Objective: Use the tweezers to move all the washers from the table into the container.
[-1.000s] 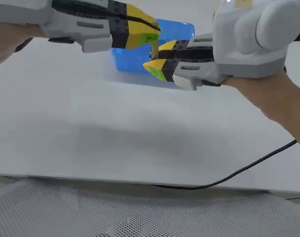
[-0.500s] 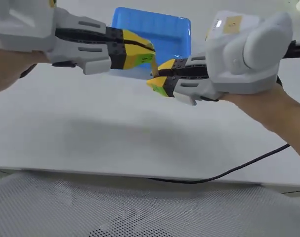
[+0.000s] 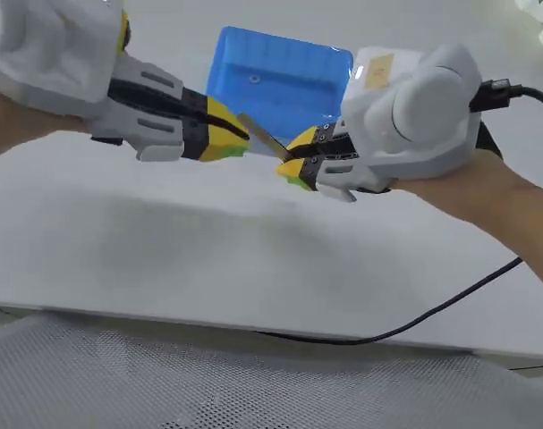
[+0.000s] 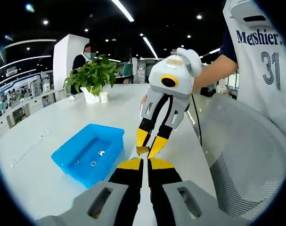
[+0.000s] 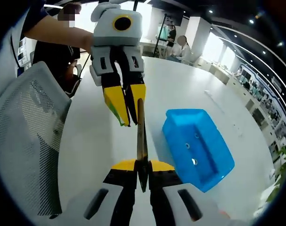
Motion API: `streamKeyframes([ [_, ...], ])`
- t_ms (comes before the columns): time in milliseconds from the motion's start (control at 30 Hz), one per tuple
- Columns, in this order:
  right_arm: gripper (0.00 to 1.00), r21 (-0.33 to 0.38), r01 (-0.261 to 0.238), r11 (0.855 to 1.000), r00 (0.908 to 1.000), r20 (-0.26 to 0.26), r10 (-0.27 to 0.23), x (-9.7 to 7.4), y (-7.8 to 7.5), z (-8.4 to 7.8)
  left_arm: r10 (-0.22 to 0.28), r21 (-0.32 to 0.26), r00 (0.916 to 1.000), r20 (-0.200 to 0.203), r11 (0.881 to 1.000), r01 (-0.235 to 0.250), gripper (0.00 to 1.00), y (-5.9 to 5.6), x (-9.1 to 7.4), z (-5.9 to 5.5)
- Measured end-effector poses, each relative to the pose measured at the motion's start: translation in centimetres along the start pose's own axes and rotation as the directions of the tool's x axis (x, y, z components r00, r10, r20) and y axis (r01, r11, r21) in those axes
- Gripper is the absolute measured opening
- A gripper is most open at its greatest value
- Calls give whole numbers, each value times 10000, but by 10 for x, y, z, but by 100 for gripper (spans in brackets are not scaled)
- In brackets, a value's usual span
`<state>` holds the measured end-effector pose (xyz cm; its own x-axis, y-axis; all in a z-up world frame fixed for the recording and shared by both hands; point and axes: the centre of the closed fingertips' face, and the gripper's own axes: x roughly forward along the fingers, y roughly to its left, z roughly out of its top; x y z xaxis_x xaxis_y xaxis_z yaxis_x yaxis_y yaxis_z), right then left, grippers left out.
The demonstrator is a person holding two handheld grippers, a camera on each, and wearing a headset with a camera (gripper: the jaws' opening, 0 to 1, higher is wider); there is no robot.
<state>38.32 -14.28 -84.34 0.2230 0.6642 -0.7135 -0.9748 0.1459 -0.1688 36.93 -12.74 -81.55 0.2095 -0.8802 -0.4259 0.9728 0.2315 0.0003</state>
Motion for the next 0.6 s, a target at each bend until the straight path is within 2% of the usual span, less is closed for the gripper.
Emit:
streamKeyframes([
  [33, 10, -157, -118, 9998, 9996, -272, 114, 2, 0, -4, -14, -41, 10000, -4, 10000, 14, 7, -1, 4, -2],
  [100, 10, -1041, -348, 9940, 9960, -858, 259, 5, 0, -11, 35, -37, 9999, -127, 10000, -36, 7, 1, 7, -6],
  [200, 10, -1572, -633, 9855, 9912, -1247, 438, 9, 2, -15, 151, -188, 9997, -173, 9997, -154, 7, 3, 6, -7],
  [400, 10, -1562, -875, 9838, 9864, -1515, 637, 15, 5, -23, 403, -481, 9968, -693, 9979, -437, 10, 13, -4, -21],
  [433, 10, -1588, -904, 9832, 9852, -1589, 649, 16, 6, -25, 353, -582, 9967, -732, 9975, -396, 11, 12, -4, -23],
  [600, 9, -1402, -992, 9851, 9838, -1625, 760, 18, 6, -27, 88, -322, 9928, -1193, 9994, -127, 11, 7, 0, -33],
])
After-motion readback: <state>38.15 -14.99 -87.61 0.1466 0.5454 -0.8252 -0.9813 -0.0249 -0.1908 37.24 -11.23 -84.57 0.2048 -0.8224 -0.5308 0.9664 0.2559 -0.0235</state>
